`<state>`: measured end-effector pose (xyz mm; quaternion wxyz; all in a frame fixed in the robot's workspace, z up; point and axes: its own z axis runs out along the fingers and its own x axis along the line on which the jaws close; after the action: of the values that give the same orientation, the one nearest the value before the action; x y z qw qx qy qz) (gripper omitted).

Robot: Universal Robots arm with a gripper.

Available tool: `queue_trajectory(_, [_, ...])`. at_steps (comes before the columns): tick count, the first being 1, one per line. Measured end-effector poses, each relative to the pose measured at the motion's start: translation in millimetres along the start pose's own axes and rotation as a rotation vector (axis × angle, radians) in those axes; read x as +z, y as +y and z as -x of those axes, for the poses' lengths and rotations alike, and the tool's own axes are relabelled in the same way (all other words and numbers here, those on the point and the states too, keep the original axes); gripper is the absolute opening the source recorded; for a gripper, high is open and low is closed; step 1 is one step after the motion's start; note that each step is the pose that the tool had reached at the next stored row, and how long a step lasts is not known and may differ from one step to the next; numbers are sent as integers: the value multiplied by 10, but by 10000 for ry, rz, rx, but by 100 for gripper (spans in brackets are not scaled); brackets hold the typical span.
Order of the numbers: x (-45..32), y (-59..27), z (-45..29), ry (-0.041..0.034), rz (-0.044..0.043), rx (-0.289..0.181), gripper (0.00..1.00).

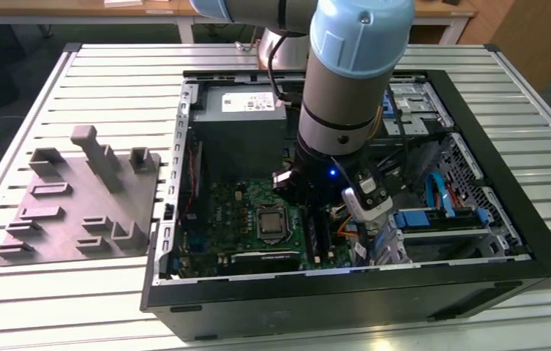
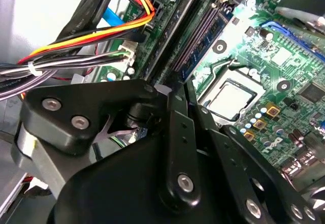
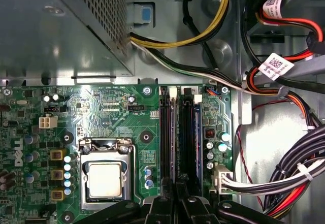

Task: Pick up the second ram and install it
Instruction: 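Insert the second ram into the second slot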

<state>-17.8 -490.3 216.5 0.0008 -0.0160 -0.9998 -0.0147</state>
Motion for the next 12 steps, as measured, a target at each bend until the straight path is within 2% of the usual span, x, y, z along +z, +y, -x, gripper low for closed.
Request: queue_trajectory(12, [-19, 2, 6, 8, -24, -51, 14])
